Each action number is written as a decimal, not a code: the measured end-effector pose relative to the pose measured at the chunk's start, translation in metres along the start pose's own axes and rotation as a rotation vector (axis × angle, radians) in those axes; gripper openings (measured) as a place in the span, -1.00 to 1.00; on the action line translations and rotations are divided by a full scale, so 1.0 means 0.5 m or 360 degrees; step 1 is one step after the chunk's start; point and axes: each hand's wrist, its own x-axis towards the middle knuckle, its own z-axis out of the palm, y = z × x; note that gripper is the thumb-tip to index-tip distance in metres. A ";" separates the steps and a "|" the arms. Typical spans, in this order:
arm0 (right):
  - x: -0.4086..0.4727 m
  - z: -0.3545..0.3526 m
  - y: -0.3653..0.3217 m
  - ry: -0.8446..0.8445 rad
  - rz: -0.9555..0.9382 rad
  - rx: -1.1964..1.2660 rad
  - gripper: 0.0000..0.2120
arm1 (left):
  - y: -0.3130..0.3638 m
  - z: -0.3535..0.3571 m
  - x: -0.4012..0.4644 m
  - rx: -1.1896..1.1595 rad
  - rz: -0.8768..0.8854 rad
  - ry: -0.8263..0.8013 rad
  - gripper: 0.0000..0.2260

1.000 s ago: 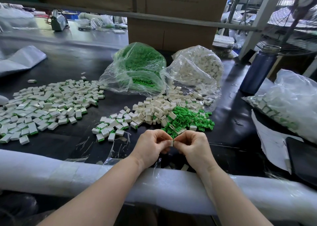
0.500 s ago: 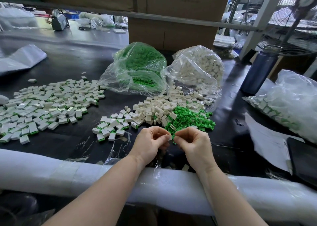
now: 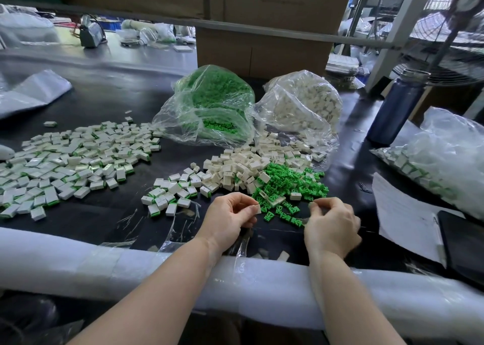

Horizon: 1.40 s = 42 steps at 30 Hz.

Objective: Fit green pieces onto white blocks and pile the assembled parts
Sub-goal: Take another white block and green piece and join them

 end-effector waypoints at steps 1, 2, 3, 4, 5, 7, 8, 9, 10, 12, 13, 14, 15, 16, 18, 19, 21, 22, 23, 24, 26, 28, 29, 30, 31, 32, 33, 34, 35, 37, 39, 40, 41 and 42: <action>0.004 -0.002 0.001 -0.0013 0.0095 -0.0002 -0.97 | 0.000 0.000 0.000 0.0000 -0.0001 -0.0001 -0.96; 0.008 -0.003 0.002 -0.0044 0.0168 -0.0018 -0.96 | 0.000 0.000 0.000 0.0001 -0.0001 -0.0002 -0.96; 0.011 -0.003 0.004 -0.0078 0.0217 -0.0040 -0.95 | 0.000 0.000 0.000 0.0003 0.0001 -0.0005 -0.96; 0.013 -0.002 0.006 -0.0107 0.0242 -0.0066 -0.95 | 0.000 0.000 0.000 0.0005 0.0002 -0.0007 -0.96; 0.014 -0.002 0.007 -0.0127 0.0251 -0.0092 -0.94 | 0.000 0.000 0.000 0.0009 0.0002 -0.0009 -0.96; 0.015 -0.001 0.008 -0.0155 0.0253 -0.0143 -0.90 | 0.000 0.000 0.000 0.0012 0.0004 -0.0011 -0.97; 0.014 -0.002 0.006 -0.0165 0.0250 -0.0169 -0.84 | 0.000 0.000 0.000 0.0007 0.0005 -0.0012 -0.97; 0.013 -0.003 0.004 -0.0166 0.0248 -0.0186 -0.77 | 0.000 0.000 0.000 0.0000 0.0004 -0.0013 -0.97; 0.012 -0.004 0.001 -0.0153 0.0244 -0.0184 -0.71 | 0.000 0.000 0.000 -0.0003 0.0003 -0.0014 -0.97; 0.007 -0.008 -0.003 -0.0114 0.0217 -0.0134 -0.69 | 0.001 0.000 -0.001 -0.0001 0.0003 -0.0017 -0.96; 0.004 -0.009 -0.005 -0.0110 0.0188 -0.0115 -0.69 | 0.001 0.000 -0.001 0.0001 0.0004 -0.0019 -0.96; 0.002 -0.010 -0.007 -0.0128 0.0151 -0.0115 -0.70 | 0.002 0.000 -0.001 0.0004 0.0004 -0.0019 -0.96; -0.001 -0.010 -0.009 -0.0165 0.0116 -0.0133 -0.71 | 0.002 0.000 -0.001 0.0006 0.0003 -0.0019 -0.96; -0.003 -0.010 -0.011 -0.0219 0.0086 -0.0168 -0.74 | 0.002 0.000 -0.002 0.0002 0.0001 -0.0018 -0.95; -0.008 -0.007 -0.015 -0.0339 0.0033 -0.0275 -0.82 | 0.003 0.000 -0.002 -0.0012 -0.0009 -0.0020 -0.95; -0.009 -0.005 -0.015 -0.0383 0.0007 -0.0326 -0.85 | 0.003 0.000 -0.002 -0.0013 -0.0010 -0.0020 -0.95; -0.009 -0.001 -0.013 -0.0419 -0.0032 -0.0393 -0.88 | 0.002 0.000 -0.002 0.0001 -0.0003 -0.0016 -0.95; -0.009 0.001 -0.011 -0.0422 -0.0045 -0.0415 -0.90 | 0.002 0.000 -0.002 0.0006 0.0000 -0.0013 -0.95; -0.008 0.003 -0.010 -0.0423 -0.0061 -0.0439 -0.93 | 0.002 0.000 -0.002 0.0007 0.0001 -0.0012 -0.94; -0.008 0.004 -0.008 -0.0425 -0.0083 -0.0458 -0.96 | 0.002 0.000 -0.001 0.0005 0.0001 -0.0012 -0.95; -0.010 0.007 -0.006 -0.0400 -0.0170 -0.0456 -0.95 | 0.001 0.000 -0.001 0.0003 -0.0002 -0.0013 -0.96; -0.015 0.010 -0.005 -0.0307 -0.0373 -0.0299 -0.92 | 0.000 0.000 -0.001 0.0000 -0.0003 -0.0013 -0.96; -0.018 0.011 -0.005 -0.0308 -0.0501 -0.0122 -0.91 | 0.000 0.000 0.000 -0.0002 0.0000 -0.0015 -0.97; -0.022 0.010 -0.007 -0.0386 -0.0602 0.0112 -0.89 | 0.000 0.000 0.001 -0.0009 0.0003 -0.0018 -0.97; -0.027 0.009 -0.010 -0.0528 -0.0654 0.0340 -0.86 | 0.001 0.001 0.001 -0.0020 0.0007 -0.0024 -0.97; -0.032 0.007 -0.013 -0.0682 -0.0671 0.0517 -0.83 | 0.001 0.001 0.002 -0.0030 0.0011 -0.0031 -0.97; -0.035 0.006 -0.015 -0.0801 -0.0678 0.0620 -0.82 | 0.002 0.002 0.002 -0.0035 0.0014 -0.0040 -0.96; -0.036 0.006 -0.017 -0.0877 -0.0687 0.0665 -0.81 | 0.002 0.002 0.002 -0.0035 0.0016 -0.0050 -0.96; -0.036 0.007 -0.017 -0.0920 -0.0693 0.0684 -0.81 | 0.002 0.001 0.003 -0.0037 0.0017 -0.0061 -0.95; -0.033 0.008 -0.016 -0.0954 -0.0670 0.0728 -0.81 | 0.001 0.001 0.003 -0.0050 0.0015 -0.0077 -0.95; -0.030 0.008 -0.015 -0.0960 -0.0638 0.0759 -0.79 | 0.000 0.000 0.003 -0.0043 0.0017 -0.0091 -0.95; -0.029 0.007 -0.014 -0.0956 -0.0630 0.0754 -0.79 | 0.000 0.000 0.003 -0.0030 0.0021 -0.0101 -0.95; -0.030 0.007 -0.014 -0.0952 -0.0625 0.0743 -0.79 | 0.000 0.000 0.002 -0.0016 0.0026 -0.0112 -0.95; -0.030 0.007 -0.013 -0.0948 -0.0624 0.0728 -0.80 | 0.000 -0.001 0.002 -0.0006 0.0031 -0.0121 -0.96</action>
